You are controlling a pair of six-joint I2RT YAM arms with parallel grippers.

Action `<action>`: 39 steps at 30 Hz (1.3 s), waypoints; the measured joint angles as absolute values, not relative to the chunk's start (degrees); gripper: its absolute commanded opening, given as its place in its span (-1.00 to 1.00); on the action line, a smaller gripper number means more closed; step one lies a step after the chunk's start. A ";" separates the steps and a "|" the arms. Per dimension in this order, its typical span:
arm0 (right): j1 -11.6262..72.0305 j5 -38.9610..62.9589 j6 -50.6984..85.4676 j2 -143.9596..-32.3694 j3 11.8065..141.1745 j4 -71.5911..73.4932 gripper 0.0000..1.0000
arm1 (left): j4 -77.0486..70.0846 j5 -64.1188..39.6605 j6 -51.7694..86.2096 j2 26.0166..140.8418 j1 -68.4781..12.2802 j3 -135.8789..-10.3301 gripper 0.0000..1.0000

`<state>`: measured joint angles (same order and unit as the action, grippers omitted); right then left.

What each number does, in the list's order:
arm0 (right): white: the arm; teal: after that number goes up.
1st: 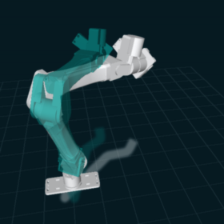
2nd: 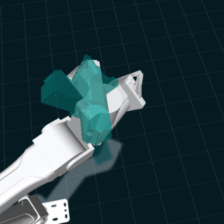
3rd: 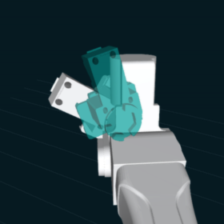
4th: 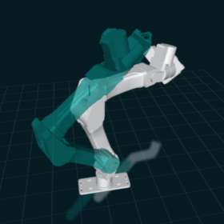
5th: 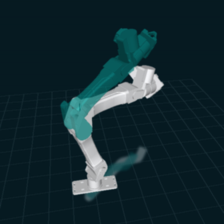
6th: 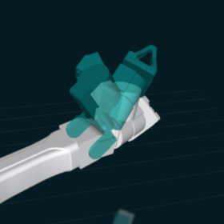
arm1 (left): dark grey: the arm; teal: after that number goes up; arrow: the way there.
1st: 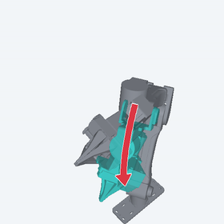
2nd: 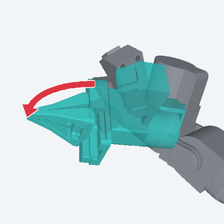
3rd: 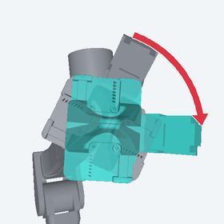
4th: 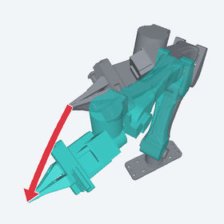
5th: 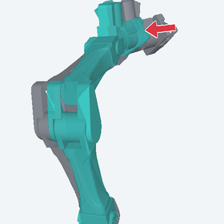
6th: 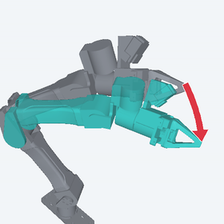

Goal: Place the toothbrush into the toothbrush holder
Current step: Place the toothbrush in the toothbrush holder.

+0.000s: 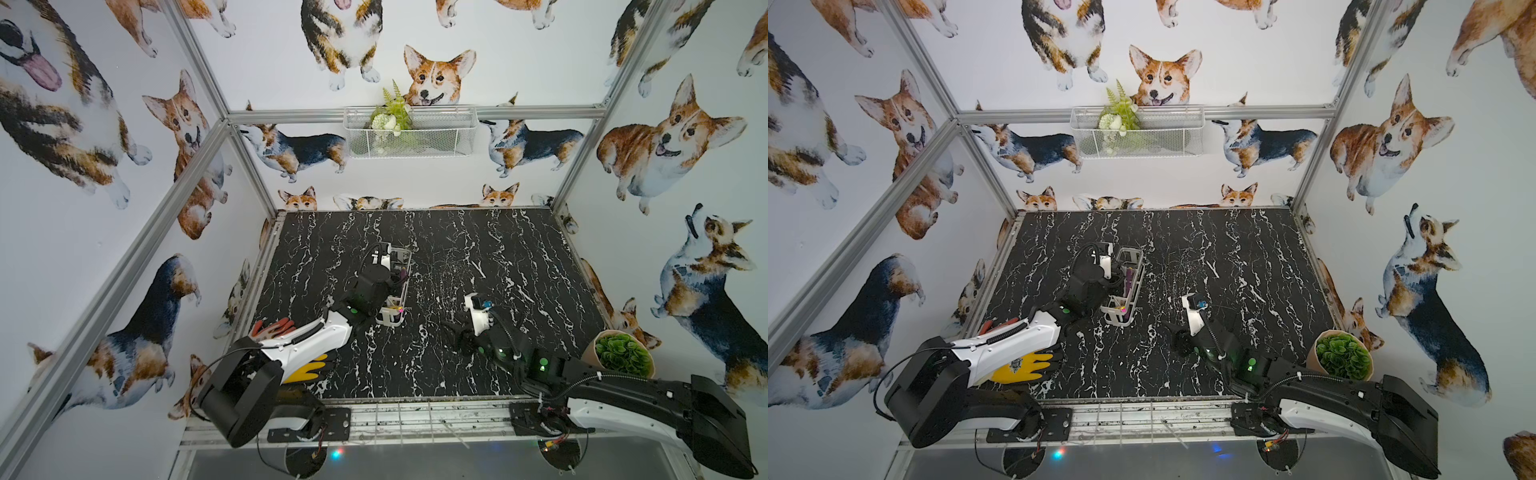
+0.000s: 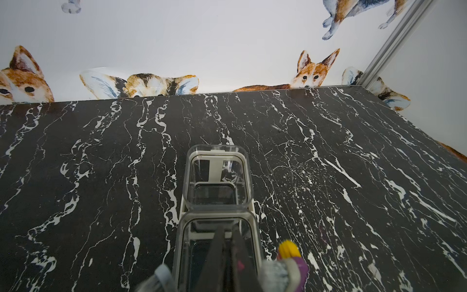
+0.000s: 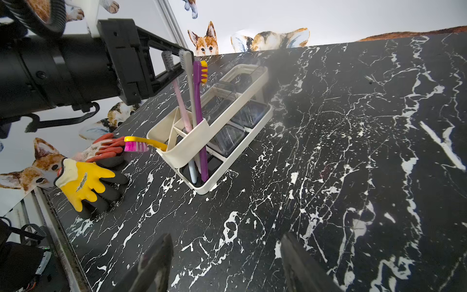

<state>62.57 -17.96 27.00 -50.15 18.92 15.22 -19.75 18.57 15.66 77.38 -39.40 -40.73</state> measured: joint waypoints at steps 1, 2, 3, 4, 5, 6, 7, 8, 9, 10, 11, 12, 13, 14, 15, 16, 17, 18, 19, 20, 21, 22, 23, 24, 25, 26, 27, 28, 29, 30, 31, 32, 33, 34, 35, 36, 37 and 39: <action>62.57 -17.96 27.00 -50.15 18.92 15.22 0.40 | -19.64 18.57 15.66 77.10 -39.42 -40.58 -0.59; 62.57 -17.96 27.00 -50.15 18.92 15.22 0.40 | -19.29 18.57 15.68 76.66 -39.44 -40.56 -0.56; 62.57 -17.96 27.00 -50.15 18.92 15.22 0.40 | -19.25 18.59 15.81 76.36 -39.44 -40.56 -0.52; 62.57 -17.98 27.00 -50.15 18.92 15.22 0.40 | -19.20 18.59 15.84 75.83 -39.46 -40.56 -0.48; 62.57 -17.98 27.00 -50.15 18.92 15.22 0.40 | -19.03 18.63 15.84 75.46 -39.51 -40.56 -0.43; 62.57 -17.98 27.00 -50.15 18.92 15.22 0.40 | -18.76 18.74 15.86 75.16 -39.51 -40.58 -0.39; 62.57 -17.98 27.00 -50.15 18.92 15.22 0.40 | -18.28 18.76 15.84 74.85 -39.55 -40.69 -0.33; 62.57 -17.98 27.03 -50.17 18.92 15.22 0.40 | -17.56 18.83 15.84 74.61 -39.57 -40.97 -0.29; 62.57 -17.98 27.03 -50.17 18.92 15.25 0.40 | -16.88 18.90 15.81 74.48 -39.57 -41.47 -0.25; 62.57 -17.98 27.03 -50.22 18.92 15.27 0.40 | -16.43 18.98 15.84 74.35 -39.57 -42.06 -0.21; 62.57 -17.98 27.05 -50.26 18.92 15.27 0.40 | -15.81 18.98 15.79 74.19 -39.57 -42.65 -0.14; 62.57 -17.98 27.05 -50.33 18.92 15.27 0.40 | -14.96 19.00 15.57 73.93 -39.59 -43.46 -0.09; 62.57 -17.98 27.05 -50.37 18.92 15.29 0.40 | -14.57 19.00 15.59 73.76 -39.66 -43.99 0.00; 62.57 -17.98 27.05 -50.39 18.94 15.29 0.41 | -14.00 19.00 15.49 73.49 -39.68 -44.49 0.08; 62.57 -18.00 27.05 -50.46 19.03 15.29 0.41 | -12.84 19.00 15.22 73.14 -39.72 -45.08 0.16; 62.57 -18.09 27.03 -50.50 19.16 15.29 0.41 | -11.77 19.09 15.20 72.66 -39.72 -45.71 0.24; 62.57 -18.17 27.03 -50.50 19.29 15.29 0.41 | -11.14 19.27 15.18 72.25 -39.75 -46.19 0.30; 62.57 -18.26 26.98 -50.50 19.49 15.29 0.42 | -10.24 19.40 15.09 71.79 -39.75 -46.63 0.36; 62.57 -18.46 26.96 -50.50 19.73 15.29 0.43 | -9.45 19.42 15.18 71.18 -39.75 -46.96 0.39; 62.57 -18.68 26.96 -50.48 19.94 15.27 0.44 | -9.02 19.44 15.16 70.78 -39.77 -47.18 0.45; 62.57 -18.96 26.87 -50.48 20.27 15.22 0.44 | -8.16 19.51 15.18 70.28 -39.77 -47.46 0.49; 62.48 -19.31 26.72 -50.41 20.64 15.11 0.45 | -7.11 19.75 15.18 69.67 -39.77 -47.64 0.52; 62.24 -19.46 26.52 -50.33 20.99 14.85 0.46 | -6.55 19.86 15.22 69.25 -39.77 -47.64 0.52; 61.82 -19.42 26.06 -50.22 21.39 14.41 0.46 | -5.56 20.21 15.27 68.47 -39.77 -47.64 0.53; 60.73 -19.29 25.58 -50.00 21.80 13.82 0.46 | -4.71 20.69 15.46 67.72 -39.77 -47.64 0.53; 59.13 -19.16 25.63 -49.71 22.13 13.17 0.46 | -4.19 21.37 15.42 66.76 -39.66 -47.42 0.53; 57.58 -18.96 25.65 -49.43 22.26 12.64 0.46 | -4.23 21.98 15.51 65.84 -39.40 -46.83 0.53; 55.68 -18.65 25.74 -49.15 22.28 12.12 0.47 | -4.40 22.46 15.59 65.12 -39.05 -46.15 0.53; 52.88 -16.60 25.89 -48.77 22.26 11.51 0.47 | -4.36 22.94 15.66 64.20 -38.06 -44.99 0.53; 50.04 -15.53 26.00 -48.40 22.24 11.14 0.47 | -4.38 23.09 15.88 63.55 -36.75 -43.81 0.53; 46.30 -13.65 26.22 -48.03 22.22 10.61 0.48 | -4.16 23.42 16.23 62.92 -35.16 -42.46 0.54; 42.19 -12.86 26.37 -47.66 22.22 9.96 0.49 | -3.97 23.83 16.32 62.46 -33.50 -41.28 0.58; 39.44 -11.70 26.55 -47.51 22.24 9.32 0.50 | -3.99 23.79 16.49 62.11 -32.14 -40.34 0.62; 36.27 -11.03 26.94 -47.31 22.28 8.40 0.52 | -4.10 23.35 16.78 61.56 -30.24 -39.00 0.66; 33.30 -9.72 26.83 -47.27 22.48 7.16 0.57 | -4.40 23.03 17.17 60.93 -28.08 -37.56 0.74; 30.70 -9.17 26.35 -47.18 22.70 6.31 0.59 | -4.67 23.03 17.65 60.20 -25.96 -36.05 0.92; 28.86 -9.21 25.63 -47.11 22.83 5.67 0.61 | -4.69 23.35 18.09 59.51 -24.38 -34.89 1.00; 24.25 -10.61 23.92 -47.09 22.87 5.04 0.67 | -5.10 24.40 18.00 58.28 -21.82 -32.47 1.00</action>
<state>24.25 -10.61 23.92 -47.09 22.87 5.04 -5.10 24.40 18.00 58.28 -21.82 -32.47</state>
